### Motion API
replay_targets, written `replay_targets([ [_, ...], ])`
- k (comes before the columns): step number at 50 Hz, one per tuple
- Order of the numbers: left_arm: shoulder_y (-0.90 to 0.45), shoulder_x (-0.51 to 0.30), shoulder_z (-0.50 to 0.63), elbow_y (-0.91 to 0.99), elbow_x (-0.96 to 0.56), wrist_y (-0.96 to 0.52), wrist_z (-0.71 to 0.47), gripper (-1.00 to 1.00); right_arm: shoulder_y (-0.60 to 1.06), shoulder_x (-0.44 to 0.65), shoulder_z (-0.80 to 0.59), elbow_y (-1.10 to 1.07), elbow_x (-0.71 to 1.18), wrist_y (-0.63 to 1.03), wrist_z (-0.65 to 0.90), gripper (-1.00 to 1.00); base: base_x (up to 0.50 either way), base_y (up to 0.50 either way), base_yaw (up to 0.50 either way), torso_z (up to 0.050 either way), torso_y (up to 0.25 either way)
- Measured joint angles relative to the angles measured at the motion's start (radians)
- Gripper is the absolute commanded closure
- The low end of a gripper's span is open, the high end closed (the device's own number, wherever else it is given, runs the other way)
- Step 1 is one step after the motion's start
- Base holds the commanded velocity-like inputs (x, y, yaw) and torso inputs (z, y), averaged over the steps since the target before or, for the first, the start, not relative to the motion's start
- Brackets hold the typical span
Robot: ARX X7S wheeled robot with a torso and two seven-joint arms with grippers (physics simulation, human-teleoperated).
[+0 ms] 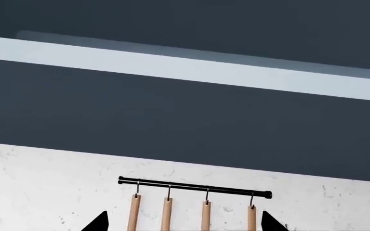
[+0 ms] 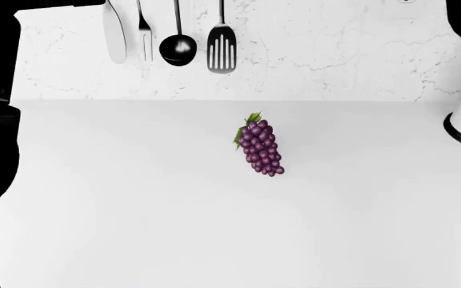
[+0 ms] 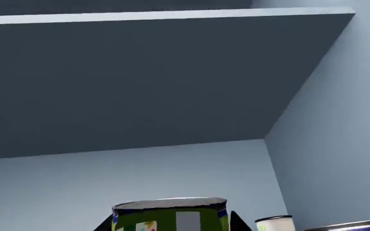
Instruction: Pick the cans from the counter and place them in their designated side in the cabinet.
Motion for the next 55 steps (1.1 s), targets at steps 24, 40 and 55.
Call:
replay_targets([
  [24,0.01,-0.005,0.006,0.008,0.0,0.009,0.001,-1.0,-0.043,0.009,-0.006,-0.051,-0.052,-0.018,-0.012,-1.0,0.01,0.0,0.0,-0.005,0.0],
  [40,0.005,-0.018,0.028,0.02,0.041,0.014,-0.007,-1.0,0.036,0.027,0.016,-0.081,0.167,0.134,0.067,-1.0,0.01,0.0,0.0,-0.005,0.0],
  [55,0.008,-0.022,0.027,0.031,0.045,0.024,-0.011,-1.0,0.148,0.024,0.052,-0.022,0.437,0.299,0.156,-1.0,0.0,0.0,0.0,-0.005,0.0],
])
